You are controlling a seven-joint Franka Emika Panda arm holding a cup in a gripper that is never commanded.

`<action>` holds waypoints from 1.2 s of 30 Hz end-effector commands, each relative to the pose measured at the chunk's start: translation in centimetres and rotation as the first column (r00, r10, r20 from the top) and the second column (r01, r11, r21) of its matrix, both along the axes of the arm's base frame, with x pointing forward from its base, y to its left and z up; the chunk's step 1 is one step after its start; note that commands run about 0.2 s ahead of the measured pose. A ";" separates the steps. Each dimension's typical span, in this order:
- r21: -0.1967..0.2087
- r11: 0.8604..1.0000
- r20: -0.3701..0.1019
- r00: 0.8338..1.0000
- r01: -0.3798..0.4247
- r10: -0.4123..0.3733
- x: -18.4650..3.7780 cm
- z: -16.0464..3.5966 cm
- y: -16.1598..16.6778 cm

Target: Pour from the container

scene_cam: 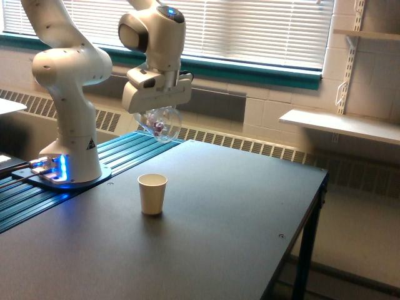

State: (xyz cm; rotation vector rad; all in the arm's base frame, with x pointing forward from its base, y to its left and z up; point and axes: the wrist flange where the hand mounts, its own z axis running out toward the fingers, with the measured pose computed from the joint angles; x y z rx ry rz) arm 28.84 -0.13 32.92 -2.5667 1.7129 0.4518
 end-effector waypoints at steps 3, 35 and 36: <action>-0.004 1.000 -0.023 0.999 0.026 -0.026 -0.9 0.0 -2.5; 0.027 0.999 -0.132 0.991 0.028 -0.024 1.9 -2.8 -4.2; 0.030 0.999 -0.131 0.991 0.024 -0.020 1.9 -3.0 -4.0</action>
